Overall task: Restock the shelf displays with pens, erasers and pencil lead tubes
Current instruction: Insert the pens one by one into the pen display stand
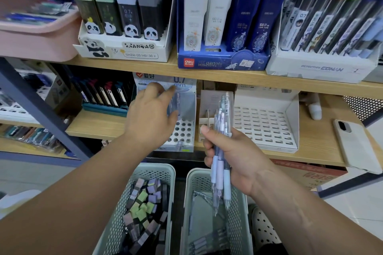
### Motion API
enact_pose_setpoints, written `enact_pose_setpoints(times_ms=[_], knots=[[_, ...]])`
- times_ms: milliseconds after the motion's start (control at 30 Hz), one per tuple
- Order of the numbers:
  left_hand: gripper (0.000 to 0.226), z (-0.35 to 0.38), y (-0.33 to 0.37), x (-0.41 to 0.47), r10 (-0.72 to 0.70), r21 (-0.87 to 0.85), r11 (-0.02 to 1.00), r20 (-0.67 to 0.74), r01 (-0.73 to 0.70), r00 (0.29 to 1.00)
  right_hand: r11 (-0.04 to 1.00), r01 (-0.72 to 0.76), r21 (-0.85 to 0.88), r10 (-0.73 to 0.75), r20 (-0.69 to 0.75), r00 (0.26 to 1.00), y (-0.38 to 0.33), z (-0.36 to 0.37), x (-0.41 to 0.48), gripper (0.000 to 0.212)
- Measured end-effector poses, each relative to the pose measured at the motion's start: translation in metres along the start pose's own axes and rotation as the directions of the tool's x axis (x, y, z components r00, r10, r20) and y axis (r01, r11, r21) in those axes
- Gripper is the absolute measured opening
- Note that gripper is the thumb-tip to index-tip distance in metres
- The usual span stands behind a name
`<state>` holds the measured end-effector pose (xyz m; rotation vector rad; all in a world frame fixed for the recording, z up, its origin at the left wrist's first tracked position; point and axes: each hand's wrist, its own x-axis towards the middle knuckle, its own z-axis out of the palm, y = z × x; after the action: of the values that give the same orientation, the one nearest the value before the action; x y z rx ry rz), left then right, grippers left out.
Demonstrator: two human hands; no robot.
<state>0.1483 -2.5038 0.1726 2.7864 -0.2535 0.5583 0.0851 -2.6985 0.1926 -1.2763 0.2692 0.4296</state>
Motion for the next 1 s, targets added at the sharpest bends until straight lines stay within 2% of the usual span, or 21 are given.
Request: enact_pose_setpoints(times_ms=[67, 100, 133, 167, 200, 233, 267, 367, 533, 667, 800, 1000], knots=[[0.029, -0.010, 0.013, -0.006, -0.026, -0.287, 0.958, -0.008, 0.022, 1.000, 0.997, 0.018, -0.079, -0.020, -0.020, 1.000, 0.003, 0.003, 0.002, 0.024], [0.018, -0.017, 0.023, -0.011, -0.098, -0.458, 0.882, 0.040, 0.106, 0.994, 0.993, 0.030, -0.115, -0.034, -0.036, 0.999, 0.005, 0.004, 0.002, 0.025], [0.017, -0.023, 0.035, -0.017, -0.197, -0.623, 0.742, 0.150, 0.248, 0.969, 0.986, 0.044, -0.159, -0.052, -0.051, 0.997, 0.007, 0.006, 0.003, 0.024], [0.020, -0.027, 0.045, -0.023, -0.272, -0.736, 0.546, 0.296, 0.400, 0.915, 0.974, 0.061, -0.219, -0.076, -0.061, 0.995, 0.009, 0.008, 0.003, 0.023], [0.022, -0.028, 0.054, -0.031, -0.303, -0.781, 0.353, 0.425, 0.515, 0.853, 0.956, 0.080, -0.282, -0.100, -0.060, 0.993, 0.010, 0.010, 0.003, 0.022], [0.021, -0.027, 0.060, -0.039, -0.296, -0.790, 0.224, 0.504, 0.571, 0.812, 0.939, 0.098, -0.331, -0.121, -0.051, 0.991, 0.012, 0.013, 0.003, 0.019], [0.018, -0.024, 0.063, -0.046, -0.286, -0.790, 0.161, 0.536, 0.591, 0.794, 0.923, 0.113, -0.368, -0.138, -0.042, 0.990, 0.015, 0.015, 0.003, 0.016], [0.017, -0.018, 0.059, -0.054, -0.314, -0.782, 0.112, 0.557, 0.613, 0.769, 0.895, 0.140, -0.423, -0.159, -0.010, 0.987, 0.018, 0.021, 0.002, 0.017], [0.020, -0.020, 0.041, -0.051, -0.358, -0.768, 0.077, 0.574, 0.635, 0.737, 0.966, 0.107, -0.236, -0.099, 0.045, 0.994, 0.017, 0.032, 0.000, 0.022], [0.016, -0.025, 0.033, -0.045, -0.372, -0.759, -0.051, 0.618, 0.649, 0.693, 0.975, 0.071, -0.212, -0.069, 0.020, 0.997, 0.015, 0.035, 0.005, 0.018], [0.012, -0.028, 0.020, -0.041, -0.353, -0.763, -0.206, 0.642, 0.613, 0.681, 0.986, -0.008, -0.166, 0.010, 0.015, 1.000, 0.016, 0.033, 0.008, 0.029], [0.017, -0.028, 0.017, -0.035, -0.306, -0.765, -0.297, 0.643, 0.572, 0.702, 0.988, -0.023, -0.150, 0.025, 0.007, 1.000, 0.015, 0.027, 0.011, 0.028]])
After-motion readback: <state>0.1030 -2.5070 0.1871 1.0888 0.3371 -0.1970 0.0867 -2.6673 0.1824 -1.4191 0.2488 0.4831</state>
